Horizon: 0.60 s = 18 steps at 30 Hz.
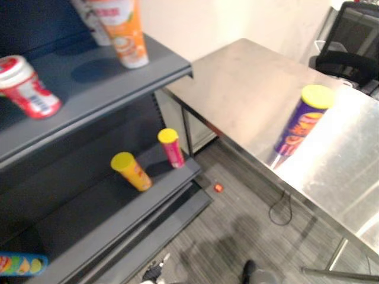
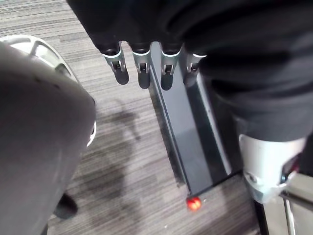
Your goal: Put the gum and the chips on the shelf.
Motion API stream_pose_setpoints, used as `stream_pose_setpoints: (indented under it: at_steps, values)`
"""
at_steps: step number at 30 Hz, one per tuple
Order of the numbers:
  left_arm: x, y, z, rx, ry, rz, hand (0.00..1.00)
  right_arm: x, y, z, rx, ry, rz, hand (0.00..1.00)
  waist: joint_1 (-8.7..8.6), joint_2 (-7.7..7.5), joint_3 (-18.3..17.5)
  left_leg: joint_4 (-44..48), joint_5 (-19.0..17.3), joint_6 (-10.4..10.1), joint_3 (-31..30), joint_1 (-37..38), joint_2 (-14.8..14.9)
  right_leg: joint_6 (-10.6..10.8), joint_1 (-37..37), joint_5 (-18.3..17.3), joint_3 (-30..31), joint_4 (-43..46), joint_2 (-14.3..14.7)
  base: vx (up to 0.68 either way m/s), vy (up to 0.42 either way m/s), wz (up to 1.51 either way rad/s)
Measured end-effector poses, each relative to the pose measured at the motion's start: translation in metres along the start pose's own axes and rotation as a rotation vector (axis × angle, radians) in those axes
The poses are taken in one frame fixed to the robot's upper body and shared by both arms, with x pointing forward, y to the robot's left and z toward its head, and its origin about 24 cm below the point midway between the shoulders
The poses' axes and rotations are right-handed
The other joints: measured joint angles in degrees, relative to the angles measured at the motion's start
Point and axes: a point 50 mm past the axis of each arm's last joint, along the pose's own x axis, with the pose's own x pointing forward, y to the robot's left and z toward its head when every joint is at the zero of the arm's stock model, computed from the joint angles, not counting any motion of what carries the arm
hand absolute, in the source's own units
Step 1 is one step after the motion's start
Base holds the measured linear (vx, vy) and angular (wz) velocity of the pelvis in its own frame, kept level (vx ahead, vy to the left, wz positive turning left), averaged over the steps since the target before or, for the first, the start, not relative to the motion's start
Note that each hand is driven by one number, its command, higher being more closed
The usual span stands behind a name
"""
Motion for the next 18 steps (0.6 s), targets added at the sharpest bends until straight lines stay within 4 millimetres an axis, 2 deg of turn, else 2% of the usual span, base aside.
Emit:
stream_pose_setpoints:
  at_steps: [3,6,12,15,17,18]
  values:
    - [0.000,0.000,0.000,-0.001,0.001,0.002,0.00,0.001,-0.001,0.005,-0.004,-0.007,-0.003,0.00,-0.20,-0.02,0.00,-0.66,1.62,-0.65,0.17,-0.17,0.54,0.00,0.86,-0.02,-0.26,-2.63,1.27,-0.04,-0.118,-0.08]
    - [0.000,0.000,-0.001,-0.001,0.006,0.002,0.00,0.002,-0.005,0.007,0.001,-0.012,-0.016,0.00,-1.34,0.06,0.00,-1.56,2.82,-0.82,-1.08,-0.11,0.36,-0.01,1.87,-0.16,-0.83,-4.04,1.58,-0.10,-0.054,0.08]
    - [0.000,0.000,-0.003,0.001,0.016,0.008,0.00,0.001,-0.010,0.006,0.048,-0.013,-0.044,0.00,-1.65,0.60,-0.05,-1.08,2.66,-0.75,-0.64,-0.26,0.98,-0.59,1.47,-1.26,-0.04,-4.80,2.18,-0.16,-0.037,-0.06]
    - [-0.001,0.001,-0.004,-0.019,0.018,0.014,0.00,0.002,-0.012,0.010,0.057,-0.022,-0.053,0.00,-1.54,2.17,0.14,8.12,-1.87,-1.93,1.64,-1.18,6.56,-0.84,0.68,-1.42,1.92,-4.20,4.50,-0.09,-0.048,-0.45]
    - [-0.002,0.005,-0.008,-0.061,0.022,0.029,0.00,0.002,-0.016,0.011,0.052,-0.020,-0.064,0.00,-1.39,2.15,0.22,15.43,-0.82,-0.29,-2.77,-2.53,8.31,-1.09,0.32,-1.51,5.07,-3.56,4.95,-0.05,-0.052,-0.69]
    - [-0.002,0.006,-0.007,-0.080,0.010,0.031,0.00,0.002,-0.018,0.013,0.057,-0.024,-0.073,0.00,-1.42,1.71,0.10,19.54,0.68,1.74,-8.98,-5.12,8.13,-1.12,-0.07,-1.51,6.62,-3.18,4.44,-0.03,-0.069,-0.57]
